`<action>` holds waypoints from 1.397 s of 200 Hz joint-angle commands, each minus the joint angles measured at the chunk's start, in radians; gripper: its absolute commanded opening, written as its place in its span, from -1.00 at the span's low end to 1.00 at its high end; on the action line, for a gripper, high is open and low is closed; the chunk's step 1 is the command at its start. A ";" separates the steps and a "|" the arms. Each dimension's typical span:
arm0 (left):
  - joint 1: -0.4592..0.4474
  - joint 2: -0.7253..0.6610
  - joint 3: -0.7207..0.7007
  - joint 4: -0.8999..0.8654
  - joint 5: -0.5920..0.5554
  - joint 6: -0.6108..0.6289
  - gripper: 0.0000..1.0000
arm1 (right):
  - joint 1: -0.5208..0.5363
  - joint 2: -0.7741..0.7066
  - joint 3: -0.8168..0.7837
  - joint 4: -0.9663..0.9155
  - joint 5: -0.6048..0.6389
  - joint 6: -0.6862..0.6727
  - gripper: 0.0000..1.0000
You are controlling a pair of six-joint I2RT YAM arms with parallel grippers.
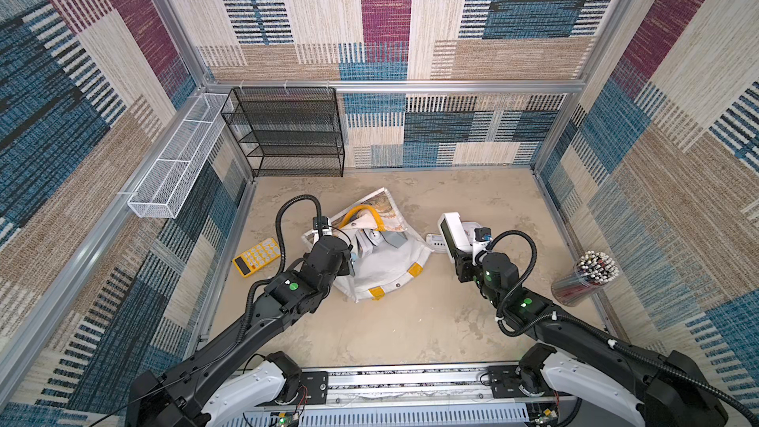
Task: Take the alarm clock out of the canvas bag
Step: Place the alarm at the center of the board.
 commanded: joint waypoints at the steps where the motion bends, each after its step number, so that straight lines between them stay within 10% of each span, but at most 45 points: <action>1: 0.004 -0.005 -0.008 -0.035 -0.051 -0.014 -1.00 | -0.016 0.030 0.024 0.105 -0.024 -0.007 -0.42; 279: 0.085 -0.094 -0.089 -0.074 -0.038 -0.041 -1.00 | -0.117 0.531 0.370 0.125 -0.114 -0.022 -0.45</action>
